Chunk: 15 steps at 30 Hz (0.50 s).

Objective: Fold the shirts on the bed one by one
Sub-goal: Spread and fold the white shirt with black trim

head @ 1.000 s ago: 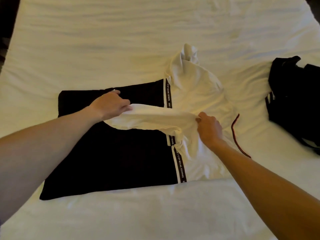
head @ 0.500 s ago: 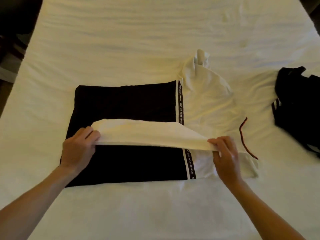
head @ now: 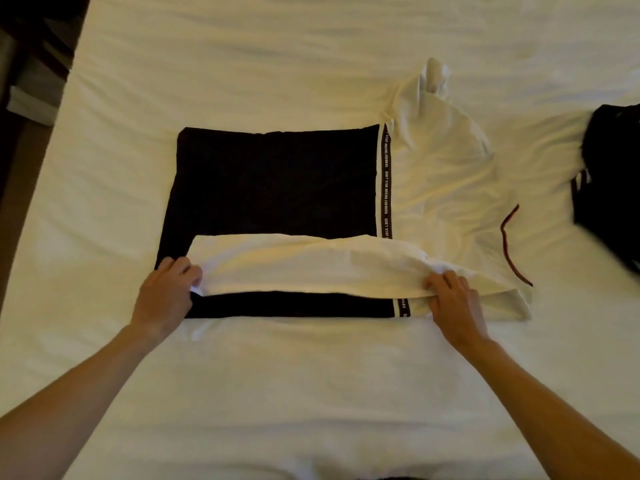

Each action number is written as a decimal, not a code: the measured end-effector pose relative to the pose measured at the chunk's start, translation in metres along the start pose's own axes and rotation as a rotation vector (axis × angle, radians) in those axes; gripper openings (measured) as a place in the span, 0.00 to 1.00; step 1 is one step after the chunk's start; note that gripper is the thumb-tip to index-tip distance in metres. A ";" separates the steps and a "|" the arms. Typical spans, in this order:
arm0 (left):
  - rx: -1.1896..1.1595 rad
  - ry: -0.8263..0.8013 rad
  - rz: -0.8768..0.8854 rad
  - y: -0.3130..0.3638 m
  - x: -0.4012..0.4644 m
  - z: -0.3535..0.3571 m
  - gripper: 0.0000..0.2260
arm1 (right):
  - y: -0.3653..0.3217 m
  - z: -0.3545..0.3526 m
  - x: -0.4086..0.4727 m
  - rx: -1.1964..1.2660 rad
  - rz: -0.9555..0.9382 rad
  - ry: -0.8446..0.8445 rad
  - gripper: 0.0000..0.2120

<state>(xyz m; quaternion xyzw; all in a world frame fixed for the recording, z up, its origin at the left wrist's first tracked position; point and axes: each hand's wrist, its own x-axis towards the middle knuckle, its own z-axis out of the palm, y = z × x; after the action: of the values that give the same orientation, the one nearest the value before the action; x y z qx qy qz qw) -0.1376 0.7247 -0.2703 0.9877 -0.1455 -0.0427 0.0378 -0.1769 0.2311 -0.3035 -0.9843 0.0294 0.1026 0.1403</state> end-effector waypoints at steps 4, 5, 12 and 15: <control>-0.152 -0.187 -0.212 0.000 0.002 0.005 0.08 | -0.005 -0.001 0.006 0.005 0.075 -0.063 0.14; -0.290 -0.148 -0.361 0.003 0.009 0.005 0.08 | -0.008 -0.001 0.006 0.011 0.073 -0.057 0.16; -0.542 -0.125 -1.078 0.029 0.073 0.008 0.31 | -0.081 0.032 -0.006 -0.003 -0.361 -0.104 0.42; -0.605 -0.052 -1.063 0.030 0.082 0.010 0.20 | -0.099 0.056 -0.003 -0.141 -0.317 -0.194 0.43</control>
<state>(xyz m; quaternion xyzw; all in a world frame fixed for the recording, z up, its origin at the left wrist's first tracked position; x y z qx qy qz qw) -0.0685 0.6714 -0.2840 0.8692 0.3851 -0.1190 0.2865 -0.1823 0.3424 -0.3289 -0.9695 -0.1467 0.1756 0.0878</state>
